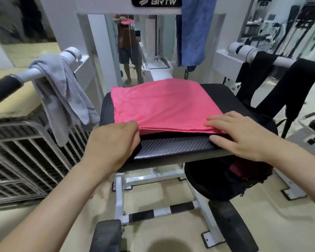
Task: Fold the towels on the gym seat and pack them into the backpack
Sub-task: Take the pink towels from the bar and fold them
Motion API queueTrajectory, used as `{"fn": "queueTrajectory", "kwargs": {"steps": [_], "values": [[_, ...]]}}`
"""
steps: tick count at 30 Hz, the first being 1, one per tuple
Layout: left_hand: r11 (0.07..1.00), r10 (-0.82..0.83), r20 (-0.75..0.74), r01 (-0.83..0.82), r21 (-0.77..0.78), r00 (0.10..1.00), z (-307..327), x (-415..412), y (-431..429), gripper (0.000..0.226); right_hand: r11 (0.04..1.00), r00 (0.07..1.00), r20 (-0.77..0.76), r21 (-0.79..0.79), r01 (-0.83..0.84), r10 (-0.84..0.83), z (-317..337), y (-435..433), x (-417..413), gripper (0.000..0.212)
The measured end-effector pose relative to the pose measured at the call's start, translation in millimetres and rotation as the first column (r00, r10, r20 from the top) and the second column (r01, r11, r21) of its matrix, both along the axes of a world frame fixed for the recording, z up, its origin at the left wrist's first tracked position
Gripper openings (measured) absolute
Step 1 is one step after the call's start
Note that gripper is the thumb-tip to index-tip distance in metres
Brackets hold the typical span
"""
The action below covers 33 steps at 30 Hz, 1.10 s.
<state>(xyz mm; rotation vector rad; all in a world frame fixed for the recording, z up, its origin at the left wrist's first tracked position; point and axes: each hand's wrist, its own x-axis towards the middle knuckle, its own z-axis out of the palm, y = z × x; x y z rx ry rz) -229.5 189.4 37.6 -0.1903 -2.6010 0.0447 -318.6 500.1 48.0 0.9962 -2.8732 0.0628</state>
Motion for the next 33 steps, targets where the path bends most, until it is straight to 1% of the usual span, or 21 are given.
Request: {"fn": "queueTrajectory", "kwargs": {"steps": [2, 3, 5, 8, 10, 13, 17, 19, 20, 22, 23, 24, 25, 26, 27, 28, 29, 30, 31, 32, 33], "values": [[0.992, -0.105, -0.004, 0.105, 0.071, 0.994, -4.7, 2.8, 3.1, 0.027, 0.998, 0.990, -0.134, 0.041, -0.044, 0.050, -2.3, -3.9, 2.2, 0.064], [0.986, -0.149, 0.020, 0.147, 0.078, 0.989, -8.2, 3.7, 5.0, 0.028, 0.995, 0.977, -0.190, 0.034, -0.090, 0.095, -5.4, -8.7, 4.2, 0.065], [0.985, -0.172, 0.054, 0.170, 0.039, 0.984, -14.4, 7.0, 11.1, 0.026, 0.986, 0.966, -0.206, -0.024, -0.167, 0.159, -12.2, -19.8, 7.7, 0.065], [0.981, -0.192, 0.056, 0.189, 0.048, 0.980, -18.5, 15.9, 16.3, 0.032, 0.975, 0.971, -0.129, -0.060, -0.212, 0.203, -16.1, -26.1, 4.1, 0.069], [0.979, -0.186, 0.039, 0.182, 0.091, 0.982, -17.1, 26.7, 15.8, 0.032, 0.955, 0.950, -0.142, -0.072, -0.288, 0.276, -16.5, -17.9, 1.0, 0.064], [0.983, -0.153, 0.052, 0.147, 0.110, 0.987, -15.8, 47.3, 13.4, 0.026, 0.918, 0.892, -0.250, -0.033, -0.395, 0.375, -22.3, 4.2, 1.8, 0.046], [0.991, -0.104, 0.149, 0.089, 0.101, 0.983, -20.0, 78.3, 21.7, 0.029, 0.898, 0.843, -0.351, -0.012, -0.440, 0.408, -31.5, 31.5, 8.4, 0.046], [0.994, -0.068, 0.183, 0.051, 0.094, 0.981, -24.4, 85.9, 21.6, 0.030, 0.914, 0.841, -0.391, 0.000, -0.406, 0.374, -31.5, 40.3, 7.7, 0.045], [0.996, -0.033, 0.184, 0.017, 0.088, 0.982, -27.3, 86.9, 19.0, 0.031, 0.936, 0.874, -0.366, -0.025, -0.352, 0.319, -31.0, 42.7, 7.1, 0.046], [0.989, 0.058, 0.142, -0.076, 0.124, 0.988, -34.8, 85.3, 13.0, 0.028, 0.964, 0.953, -0.239, -0.142, -0.225, 0.187, -29.9, 45.5, 7.1, 0.053], [0.972, 0.124, 0.106, -0.142, 0.188, 0.987, -38.1, 84.5, 12.7, 0.023, 0.961, 0.978, -0.156, -0.219, -0.169, 0.137, -28.4, 45.3, 8.0, 0.054], [0.935, 0.199, 0.070, -0.210, 0.284, 0.978, -39.9, 85.0, 15.0, 0.015, 0.950, 0.991, -0.079, -0.286, -0.124, 0.106, -25.1, 44.0, 10.8, 0.053], [0.876, 0.262, 0.054, -0.261, 0.405, 0.963, -43.0, 86.3, 17.0, 0.014, 0.933, 0.995, -0.007, -0.345, -0.100, 0.104, -23.1, 41.7, 13.8, 0.050], [0.801, 0.300, 0.063, -0.287, 0.526, 0.952, -45.7, 88.4, 19.6, 0.020, 0.914, 0.992, 0.059, -0.398, -0.082, 0.114, -21.1, 38.7, 19.2, 0.045], [0.714, 0.295, 0.084, -0.278, 0.643, 0.952, -48.0, 91.0, 21.4, 0.027, 0.884, 0.985, 0.114, -0.463, -0.063, 0.130, -21.2, 35.9, 24.9, 0.038], [0.606, 0.272, 0.100, -0.252, 0.755, 0.957, -49.2, 93.1, 22.5, 0.033, 0.845, 0.975, 0.177, -0.534, -0.020, 0.135, -22.1, 33.2, 31.0, 0.030], [0.472, 0.247, 0.110, -0.218, 0.854, 0.963, -48.8, 94.4, 23.2, 0.034, 0.790, 0.957, 0.253, -0.611, 0.045, 0.141, -22.9, 30.3, 37.3, 0.023], [0.345, 0.223, 0.116, -0.189, 0.919, 0.968, -46.3, 95.6, 25.0, 0.033, 0.729, 0.929, 0.341, -0.672, 0.133, 0.144, -24.1, 27.6, 42.7, 0.016], [0.250, 0.201, 0.110, -0.160, 0.955, 0.973, -42.2, 95.9, 25.6, 0.031, 0.651, 0.887, 0.431, -0.723, 0.231, 0.163, -25.8, 24.9, 47.3, 0.011], [0.190, 0.179, 0.099, -0.133, 0.973, 0.979, -37.7, 96.4, 25.7, 0.032, 0.572, 0.841, 0.513, -0.748, 0.337, 0.175, -27.2, 22.4, 51.3, 0.021], [0.163, 0.148, 0.086, -0.110, 0.980, 0.985, -32.0, 96.8, 27.2, 0.034, 0.491, 0.806, 0.564, -0.761, 0.423, 0.180, -29.3, 20.4, 54.0, 0.033]]}}
